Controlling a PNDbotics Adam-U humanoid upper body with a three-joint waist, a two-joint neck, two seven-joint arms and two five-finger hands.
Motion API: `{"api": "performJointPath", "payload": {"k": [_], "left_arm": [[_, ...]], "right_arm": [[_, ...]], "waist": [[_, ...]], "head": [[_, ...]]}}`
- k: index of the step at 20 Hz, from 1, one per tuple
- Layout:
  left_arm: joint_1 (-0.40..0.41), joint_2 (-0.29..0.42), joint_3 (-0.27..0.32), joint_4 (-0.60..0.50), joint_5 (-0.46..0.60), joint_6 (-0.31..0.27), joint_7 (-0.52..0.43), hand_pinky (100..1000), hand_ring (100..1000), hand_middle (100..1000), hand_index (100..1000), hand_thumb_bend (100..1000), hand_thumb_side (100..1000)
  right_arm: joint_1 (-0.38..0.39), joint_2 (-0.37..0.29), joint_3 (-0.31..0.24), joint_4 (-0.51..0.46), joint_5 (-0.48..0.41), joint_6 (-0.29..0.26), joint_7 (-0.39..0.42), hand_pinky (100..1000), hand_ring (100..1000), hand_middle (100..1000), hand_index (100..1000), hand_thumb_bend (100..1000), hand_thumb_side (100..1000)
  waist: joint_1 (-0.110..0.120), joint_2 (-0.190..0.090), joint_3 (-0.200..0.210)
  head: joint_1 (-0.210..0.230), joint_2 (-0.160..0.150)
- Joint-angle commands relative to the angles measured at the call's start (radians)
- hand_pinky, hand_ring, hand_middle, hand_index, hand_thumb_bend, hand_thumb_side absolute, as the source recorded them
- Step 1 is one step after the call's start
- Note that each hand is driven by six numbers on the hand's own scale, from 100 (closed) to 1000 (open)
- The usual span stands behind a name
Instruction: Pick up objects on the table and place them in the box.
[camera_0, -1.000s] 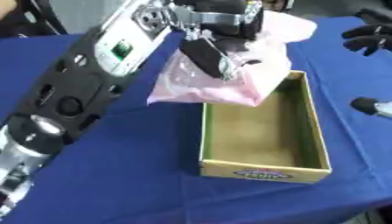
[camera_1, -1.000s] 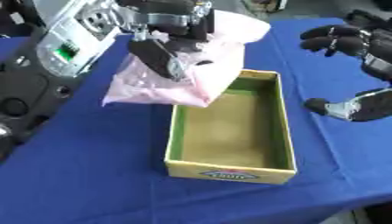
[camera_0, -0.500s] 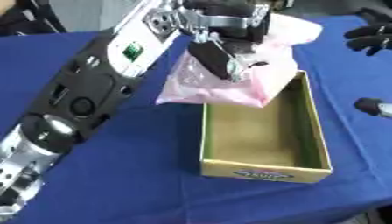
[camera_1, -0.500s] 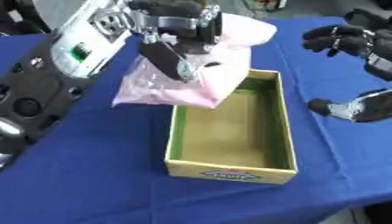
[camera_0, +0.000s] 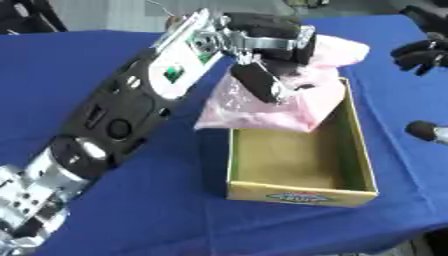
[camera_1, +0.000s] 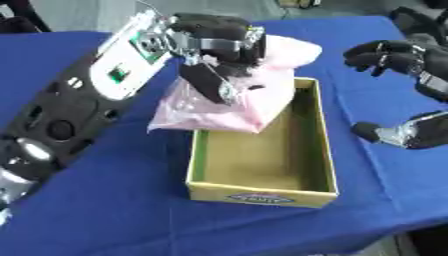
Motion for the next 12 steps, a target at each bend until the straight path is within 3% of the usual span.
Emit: {"api": "performJointPath", "payload": {"k": [1, 5, 6, 8, 9, 10, 11, 12], "left_arm": [[-0.01, -0.01, -0.001, 0.007, -0.007, -0.055, -0.035, 100, 100, 100, 100, 100, 433], [-0.005, -0.018, -0.008, 0.007, -0.014, -0.074, -0.029, 100, 100, 100, 100, 116, 477], [-0.003, -0.019, -0.01, 0.006, -0.02, -0.081, -0.027, 100, 100, 100, 127, 161, 528], [0.002, -0.021, -0.012, 0.009, -0.023, -0.092, -0.028, 100, 100, 100, 182, 154, 550], [0.004, -0.022, -0.012, 0.012, -0.023, -0.096, -0.029, 100, 100, 100, 157, 152, 540], [0.005, -0.022, -0.012, 0.015, -0.022, -0.099, -0.029, 100, 100, 171, 304, 150, 611], [0.007, -0.022, -0.012, 0.017, -0.023, -0.102, -0.03, 100, 100, 200, 329, 144, 622], [0.008, -0.021, -0.013, 0.021, -0.028, -0.102, -0.035, 197, 373, 518, 622, 128, 741]], "right_arm": [[-0.02, -0.009, -0.004, -0.009, -0.013, 0.0, 0.011, 679, 777, 892, 918, 504, 691], [-0.021, -0.005, 0.0, -0.008, -0.019, -0.001, 0.023, 678, 777, 890, 917, 504, 691], [-0.021, -0.005, 0.0, -0.007, -0.02, -0.001, 0.024, 677, 776, 889, 917, 504, 691], [-0.022, -0.004, 0.001, -0.007, -0.022, -0.001, 0.026, 678, 776, 887, 917, 503, 691], [-0.022, -0.004, 0.001, -0.006, -0.022, -0.001, 0.028, 678, 777, 889, 917, 503, 691], [-0.022, -0.004, 0.002, -0.005, -0.023, -0.002, 0.03, 677, 776, 886, 918, 502, 690], [-0.022, -0.004, 0.002, -0.005, -0.024, -0.002, 0.031, 677, 776, 886, 918, 502, 691], [-0.022, -0.003, 0.003, -0.004, -0.026, -0.002, 0.033, 671, 774, 886, 918, 502, 690]], "waist": [[-0.005, -0.01, -0.005], [-0.005, -0.007, -0.009], [-0.005, -0.007, -0.009], [-0.005, -0.006, -0.01], [-0.005, -0.007, -0.01], [-0.004, -0.006, -0.009], [-0.004, -0.006, -0.009], [-0.004, -0.006, -0.009]], "head": [[0.011, -0.001], [0.014, -0.001], [0.014, -0.001], [0.014, -0.001], [0.013, -0.001], [0.013, -0.001], [0.013, -0.001], [0.012, -0.001]]}}
